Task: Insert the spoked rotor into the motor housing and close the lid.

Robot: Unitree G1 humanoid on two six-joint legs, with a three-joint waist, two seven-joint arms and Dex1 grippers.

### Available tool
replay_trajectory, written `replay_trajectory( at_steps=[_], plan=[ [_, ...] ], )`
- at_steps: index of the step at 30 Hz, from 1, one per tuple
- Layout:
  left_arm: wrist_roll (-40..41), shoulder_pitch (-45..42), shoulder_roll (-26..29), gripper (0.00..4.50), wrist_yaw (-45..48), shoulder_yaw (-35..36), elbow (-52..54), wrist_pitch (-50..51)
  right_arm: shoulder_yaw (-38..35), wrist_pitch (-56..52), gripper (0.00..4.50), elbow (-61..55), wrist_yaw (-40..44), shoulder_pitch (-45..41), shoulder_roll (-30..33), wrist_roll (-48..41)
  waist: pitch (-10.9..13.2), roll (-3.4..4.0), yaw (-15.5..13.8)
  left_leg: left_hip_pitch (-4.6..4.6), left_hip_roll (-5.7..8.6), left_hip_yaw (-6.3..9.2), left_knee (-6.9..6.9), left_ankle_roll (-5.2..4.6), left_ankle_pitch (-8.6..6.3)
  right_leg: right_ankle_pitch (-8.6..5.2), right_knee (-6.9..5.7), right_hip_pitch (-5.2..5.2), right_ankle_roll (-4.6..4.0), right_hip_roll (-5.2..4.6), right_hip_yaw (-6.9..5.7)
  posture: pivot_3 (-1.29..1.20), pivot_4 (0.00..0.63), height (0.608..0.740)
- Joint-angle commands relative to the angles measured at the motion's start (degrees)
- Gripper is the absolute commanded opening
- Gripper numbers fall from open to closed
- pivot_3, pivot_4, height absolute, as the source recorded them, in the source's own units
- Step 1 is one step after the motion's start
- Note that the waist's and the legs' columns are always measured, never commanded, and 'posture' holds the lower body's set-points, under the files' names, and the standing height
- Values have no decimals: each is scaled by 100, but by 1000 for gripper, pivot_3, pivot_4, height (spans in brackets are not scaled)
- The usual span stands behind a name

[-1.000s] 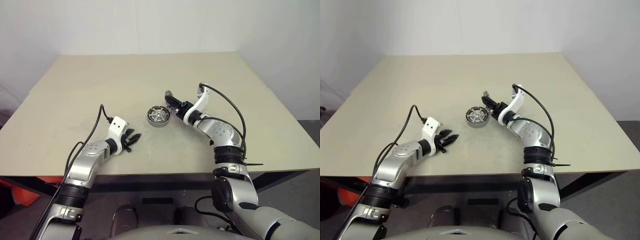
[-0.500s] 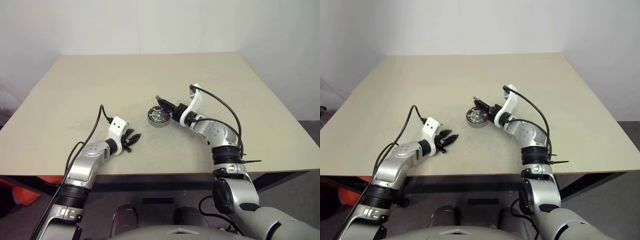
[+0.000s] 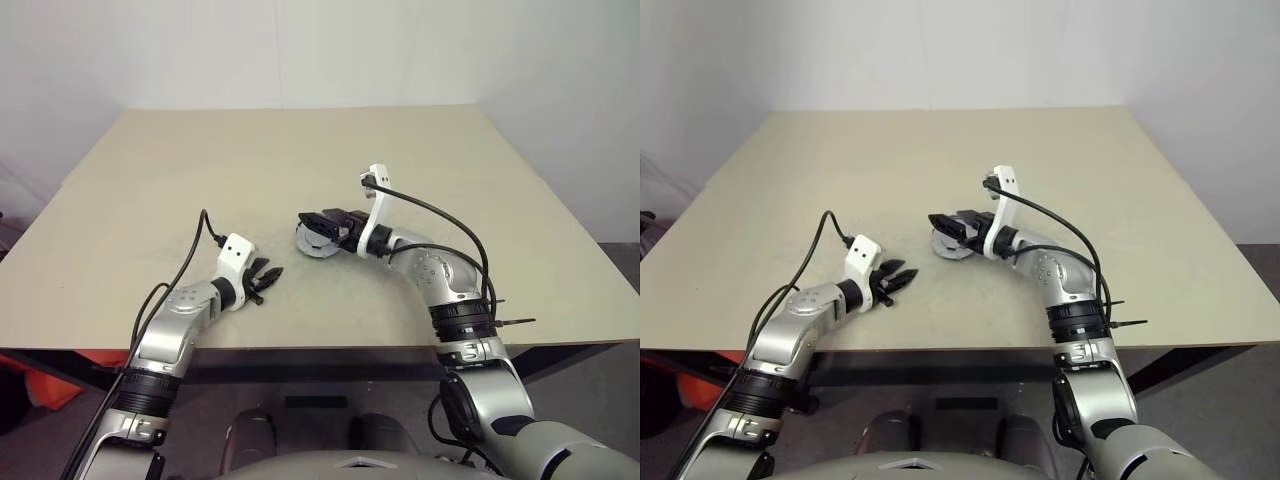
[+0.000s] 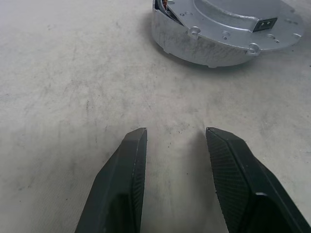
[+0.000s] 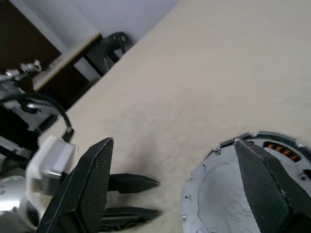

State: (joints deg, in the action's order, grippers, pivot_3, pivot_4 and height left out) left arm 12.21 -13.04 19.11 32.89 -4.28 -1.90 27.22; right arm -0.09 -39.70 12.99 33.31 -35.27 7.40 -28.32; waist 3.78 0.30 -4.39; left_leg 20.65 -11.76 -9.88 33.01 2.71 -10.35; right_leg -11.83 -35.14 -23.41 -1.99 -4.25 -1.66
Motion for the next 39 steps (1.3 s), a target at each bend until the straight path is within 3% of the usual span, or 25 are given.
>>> replay_trajectory(
  at_steps=[1, 9, 23, 29, 39],
  plan=[
    [-21, -66, 9, 2042, -15, 26, 79, -90, 382, 838, 4464, -29, 138, -65, 188, 624, 0, 0, -3, 0, 0, 0, 0, 0, 0, 0, 0, 0, 0, 0, 0, 0, 0, 740],
    [16, -86, 3, 2042, 24, 36, 102, -88, 1271, 2671, 4464, 815, 437, -46, 521, 2031, 0, -1, 1, 1, 0, 0, 1, -1, -1, 0, 1, 0, 0, 0, 0, 0, 0, 740],
    [23, -106, 73, 2042, 50, 84, 113, -81, 1229, 3135, 4464, 1828, 419, -181, 228, 2399, -1, -3, 35, 0, -1, 0, 8, -11, -6, 1, 0, 6, -3, 0, 0, 0, 0, 740],
    [13, -110, 72, 2042, 43, 80, 97, -91, 1040, 3176, 3137, 2042, 409, -373, 173, 2356, -2, -4, 36, -8, -1, 0, 12, -29, -16, 2, -3, 12, -3, 0, 0, 0, 0, 740],
    [3, -106, 57, 2042, 30, 59, 98, -82, 454, 3040, 3140, 2463, 217, -940, -95, 2053, -1, -4, 42, -10, -2, 0, 23, -29, -16, 5, -19, 9, -8, 0, 0, 0, 0, 740]
  ],
)
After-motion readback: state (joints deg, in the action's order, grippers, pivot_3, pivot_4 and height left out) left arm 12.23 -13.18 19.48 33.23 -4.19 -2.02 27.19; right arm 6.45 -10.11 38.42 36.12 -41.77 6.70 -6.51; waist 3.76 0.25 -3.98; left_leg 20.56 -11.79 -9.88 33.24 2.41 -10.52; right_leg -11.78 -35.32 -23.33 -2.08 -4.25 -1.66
